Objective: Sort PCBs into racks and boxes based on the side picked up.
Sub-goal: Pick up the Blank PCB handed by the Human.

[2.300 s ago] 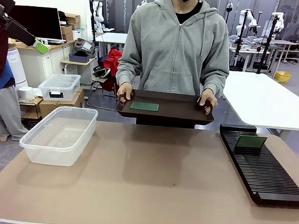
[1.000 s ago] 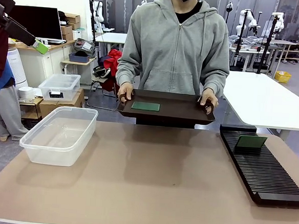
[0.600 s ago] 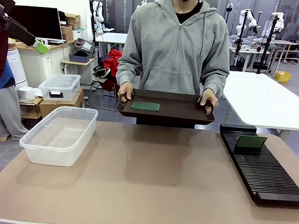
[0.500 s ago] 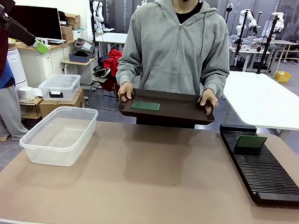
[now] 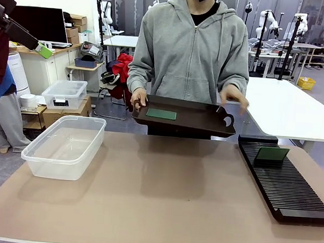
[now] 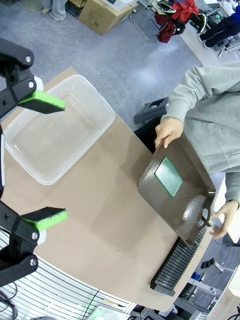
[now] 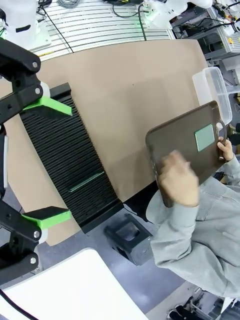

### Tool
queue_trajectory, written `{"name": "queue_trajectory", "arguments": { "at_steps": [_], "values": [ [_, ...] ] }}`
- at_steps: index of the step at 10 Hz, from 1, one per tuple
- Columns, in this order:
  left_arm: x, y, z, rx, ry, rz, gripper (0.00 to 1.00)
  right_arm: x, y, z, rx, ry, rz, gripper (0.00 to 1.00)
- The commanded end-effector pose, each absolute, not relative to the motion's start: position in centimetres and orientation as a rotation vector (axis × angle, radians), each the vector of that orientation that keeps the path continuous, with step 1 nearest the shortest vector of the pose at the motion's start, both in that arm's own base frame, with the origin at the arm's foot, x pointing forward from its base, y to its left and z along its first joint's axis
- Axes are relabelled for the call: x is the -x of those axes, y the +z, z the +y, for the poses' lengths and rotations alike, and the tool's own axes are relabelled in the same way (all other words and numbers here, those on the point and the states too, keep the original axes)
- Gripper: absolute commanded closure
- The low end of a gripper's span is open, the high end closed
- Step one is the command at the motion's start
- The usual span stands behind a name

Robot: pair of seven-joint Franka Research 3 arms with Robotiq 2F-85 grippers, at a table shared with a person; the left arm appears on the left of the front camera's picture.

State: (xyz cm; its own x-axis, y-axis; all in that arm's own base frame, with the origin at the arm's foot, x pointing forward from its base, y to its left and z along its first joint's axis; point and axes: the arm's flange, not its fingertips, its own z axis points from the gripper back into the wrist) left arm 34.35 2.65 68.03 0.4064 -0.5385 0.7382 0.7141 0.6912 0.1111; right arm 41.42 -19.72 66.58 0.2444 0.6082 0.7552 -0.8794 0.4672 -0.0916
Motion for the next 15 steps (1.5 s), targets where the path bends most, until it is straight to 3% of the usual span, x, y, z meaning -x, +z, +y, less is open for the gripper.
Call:
{"name": "queue_trajectory", "arguments": {
  "at_steps": [1, 15],
  "values": [
    [-34.37, 67.84, 2.72, 0.241, -0.799, -0.844, 0.0, -41.45, 66.58, -19.79, -0.386, 1.048, -0.822, 0.07],
    [-34.37, 67.84, 2.72, 0.241, -0.799, -0.844, 0.0, -41.45, 66.58, -19.79, -0.386, 1.048, -0.822, 0.07]
  ]
}}
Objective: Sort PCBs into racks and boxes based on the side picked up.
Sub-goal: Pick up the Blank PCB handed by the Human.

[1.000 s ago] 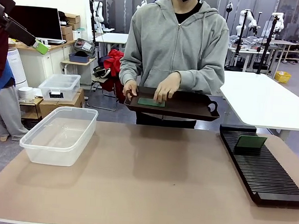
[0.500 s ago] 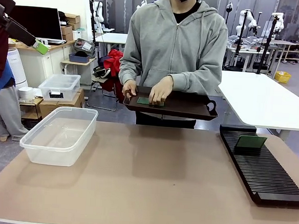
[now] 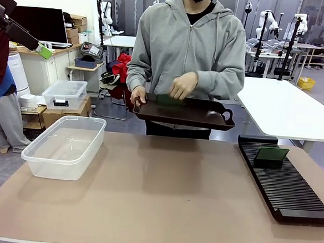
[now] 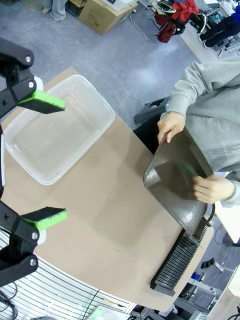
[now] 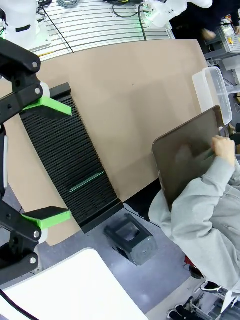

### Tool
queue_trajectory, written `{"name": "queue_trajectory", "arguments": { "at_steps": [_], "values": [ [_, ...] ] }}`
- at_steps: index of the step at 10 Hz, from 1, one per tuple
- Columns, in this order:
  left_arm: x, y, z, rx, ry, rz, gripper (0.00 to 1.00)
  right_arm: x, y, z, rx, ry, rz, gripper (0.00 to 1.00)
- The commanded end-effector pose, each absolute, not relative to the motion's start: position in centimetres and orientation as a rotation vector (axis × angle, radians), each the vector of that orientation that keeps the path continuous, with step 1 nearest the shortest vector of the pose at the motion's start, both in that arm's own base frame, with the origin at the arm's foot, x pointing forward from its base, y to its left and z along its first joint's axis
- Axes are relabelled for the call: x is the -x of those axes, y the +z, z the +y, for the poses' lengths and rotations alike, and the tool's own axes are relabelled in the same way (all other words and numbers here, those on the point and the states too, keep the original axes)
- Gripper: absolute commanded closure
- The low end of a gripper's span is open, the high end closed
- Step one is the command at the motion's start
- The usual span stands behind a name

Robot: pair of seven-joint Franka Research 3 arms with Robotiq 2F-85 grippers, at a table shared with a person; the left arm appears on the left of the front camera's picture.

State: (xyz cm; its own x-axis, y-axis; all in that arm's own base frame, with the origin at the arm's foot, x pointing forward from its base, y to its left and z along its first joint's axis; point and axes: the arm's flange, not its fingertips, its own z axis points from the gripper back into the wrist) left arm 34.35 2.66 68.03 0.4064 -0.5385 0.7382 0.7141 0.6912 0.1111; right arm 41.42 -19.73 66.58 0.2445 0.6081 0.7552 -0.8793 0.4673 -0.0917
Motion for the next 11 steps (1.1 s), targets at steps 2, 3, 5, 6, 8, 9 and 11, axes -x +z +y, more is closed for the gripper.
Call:
{"name": "queue_trajectory", "arguments": {
  "at_steps": [2, 3, 5, 6, 8, 9, 11],
  "values": [
    [-34.37, 67.84, 2.72, 0.241, -0.799, -0.844, 0.0, -41.45, 66.58, -19.79, -0.386, 1.048, -0.822, 0.07],
    [-34.37, 67.84, 2.72, 0.241, -0.799, -0.844, 0.0, -41.45, 66.58, -19.79, -0.386, 1.048, -0.822, 0.07],
    [-34.37, 67.84, 2.72, 0.241, -0.799, -0.844, 0.0, -41.45, 66.58, -19.79, -0.386, 1.048, -0.822, 0.07],
    [-34.37, 67.84, 2.72, 0.241, -0.799, -0.844, 0.0, -41.45, 66.58, -19.79, -0.386, 1.048, -0.822, 0.07],
    [-34.37, 67.84, 2.72, 0.241, -0.799, -0.844, 0.0, -41.45, 66.58, -19.79, -0.386, 1.048, -0.822, 0.07],
    [-34.37, 67.84, 2.72, 0.241, -0.799, -0.844, 0.0, -41.45, 66.58, -19.79, -0.386, 1.048, -0.822, 0.07],
    [-34.37, 67.84, 2.72, 0.241, -0.799, -0.844, 0.0, -41.45, 66.58, -19.79, -0.386, 1.048, -0.822, 0.07]
  ]
}}
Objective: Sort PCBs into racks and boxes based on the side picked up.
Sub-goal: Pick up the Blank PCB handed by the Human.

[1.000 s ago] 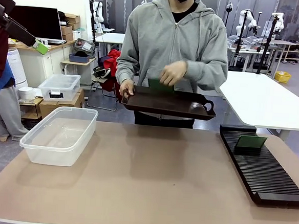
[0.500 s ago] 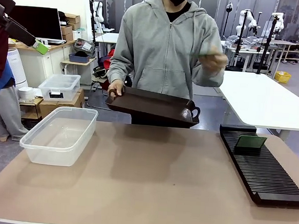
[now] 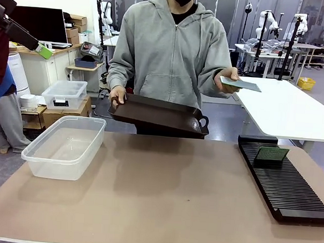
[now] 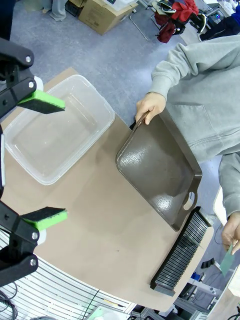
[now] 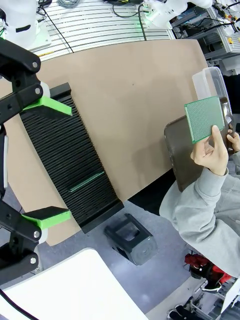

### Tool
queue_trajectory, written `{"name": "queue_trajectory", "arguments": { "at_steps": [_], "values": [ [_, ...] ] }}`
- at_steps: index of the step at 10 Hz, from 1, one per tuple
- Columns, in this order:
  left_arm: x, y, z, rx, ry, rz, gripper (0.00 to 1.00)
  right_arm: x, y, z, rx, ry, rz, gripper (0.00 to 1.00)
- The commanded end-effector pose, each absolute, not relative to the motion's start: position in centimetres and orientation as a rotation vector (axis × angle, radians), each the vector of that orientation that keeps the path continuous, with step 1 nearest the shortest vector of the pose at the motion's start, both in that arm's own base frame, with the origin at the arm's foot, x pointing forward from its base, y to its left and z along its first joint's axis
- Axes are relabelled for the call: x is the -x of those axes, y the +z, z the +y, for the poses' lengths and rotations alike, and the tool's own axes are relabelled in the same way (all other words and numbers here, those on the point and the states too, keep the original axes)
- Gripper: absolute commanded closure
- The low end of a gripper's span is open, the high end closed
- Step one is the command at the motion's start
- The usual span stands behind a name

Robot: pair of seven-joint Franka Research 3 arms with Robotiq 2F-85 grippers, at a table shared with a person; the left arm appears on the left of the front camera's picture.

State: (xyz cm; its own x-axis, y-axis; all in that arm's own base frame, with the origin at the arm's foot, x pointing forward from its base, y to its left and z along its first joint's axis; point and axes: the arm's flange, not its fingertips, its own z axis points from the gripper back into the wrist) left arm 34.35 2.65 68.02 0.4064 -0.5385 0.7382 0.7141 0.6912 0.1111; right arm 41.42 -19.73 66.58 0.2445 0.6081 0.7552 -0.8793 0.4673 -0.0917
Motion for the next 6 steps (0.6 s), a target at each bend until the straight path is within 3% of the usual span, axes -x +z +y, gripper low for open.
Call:
{"name": "queue_trajectory", "arguments": {
  "at_steps": [1, 6],
  "values": [
    [-34.37, 67.84, 2.72, 0.241, -0.799, -0.844, 0.0, -41.45, 66.58, -19.79, -0.386, 1.048, -0.822, 0.07],
    [-34.37, 67.84, 2.72, 0.241, -0.799, -0.844, 0.0, -41.45, 66.58, -19.79, -0.386, 1.048, -0.822, 0.07]
  ]
}}
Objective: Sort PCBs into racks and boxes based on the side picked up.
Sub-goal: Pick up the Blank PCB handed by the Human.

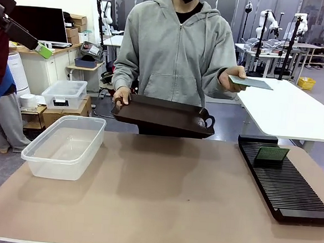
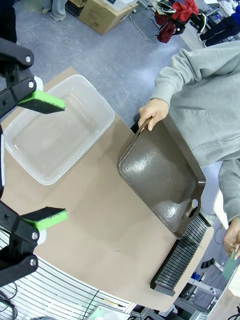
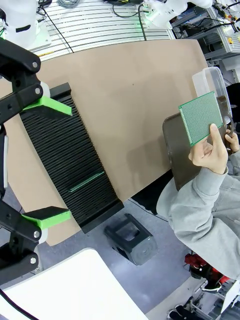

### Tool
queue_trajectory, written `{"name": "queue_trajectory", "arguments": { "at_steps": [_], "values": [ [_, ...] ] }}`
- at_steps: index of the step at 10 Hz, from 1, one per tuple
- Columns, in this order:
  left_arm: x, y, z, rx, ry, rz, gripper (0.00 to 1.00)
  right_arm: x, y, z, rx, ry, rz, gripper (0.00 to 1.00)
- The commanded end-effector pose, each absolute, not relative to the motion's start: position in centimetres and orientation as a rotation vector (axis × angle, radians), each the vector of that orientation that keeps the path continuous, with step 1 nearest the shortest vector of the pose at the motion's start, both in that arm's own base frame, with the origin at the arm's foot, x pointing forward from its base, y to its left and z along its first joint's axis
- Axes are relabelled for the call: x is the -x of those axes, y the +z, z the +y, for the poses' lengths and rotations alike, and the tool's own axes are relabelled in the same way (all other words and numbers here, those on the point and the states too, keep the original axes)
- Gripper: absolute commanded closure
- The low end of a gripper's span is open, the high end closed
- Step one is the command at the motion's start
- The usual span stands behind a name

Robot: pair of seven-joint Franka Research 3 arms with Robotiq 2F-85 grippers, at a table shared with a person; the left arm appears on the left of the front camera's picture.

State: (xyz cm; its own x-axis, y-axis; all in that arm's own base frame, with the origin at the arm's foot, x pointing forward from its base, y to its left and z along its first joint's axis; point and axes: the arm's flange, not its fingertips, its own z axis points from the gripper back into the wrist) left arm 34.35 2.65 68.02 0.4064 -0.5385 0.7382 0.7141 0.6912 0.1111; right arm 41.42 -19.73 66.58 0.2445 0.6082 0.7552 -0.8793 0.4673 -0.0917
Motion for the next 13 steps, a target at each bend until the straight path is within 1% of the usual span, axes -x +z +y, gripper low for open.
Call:
{"name": "queue_trajectory", "arguments": {
  "at_steps": [1, 8, 10, 11, 13],
  "values": [
    [-34.4, 67.8, 2.7, 0.241, -0.799, -0.844, 0.0, -41.5, 66.6, -19.8, -0.386, 1.048, -0.822, 0.07],
    [-34.4, 67.8, 2.7, 0.241, -0.799, -0.844, 0.0, -41.4, 66.6, -19.7, -0.388, 1.051, -0.822, 0.07],
    [-34.4, 67.8, 2.7, 0.241, -0.799, -0.844, 0.0, -44.4, 65.8, -19.8, -0.646, 0.999, -0.673, 0.07],
    [-34.4, 67.8, 2.7, 0.241, -0.799, -0.844, 0.0, -46.1, 65.3, -18.9, -0.706, 0.973, -0.61, 0.07],
    [-34.4, 67.8, 2.7, 0.241, -0.799, -0.844, 0.0, -49.6, 64.3, -16.8, -0.785, 0.98, -0.421, 0.07]
  ]
}}
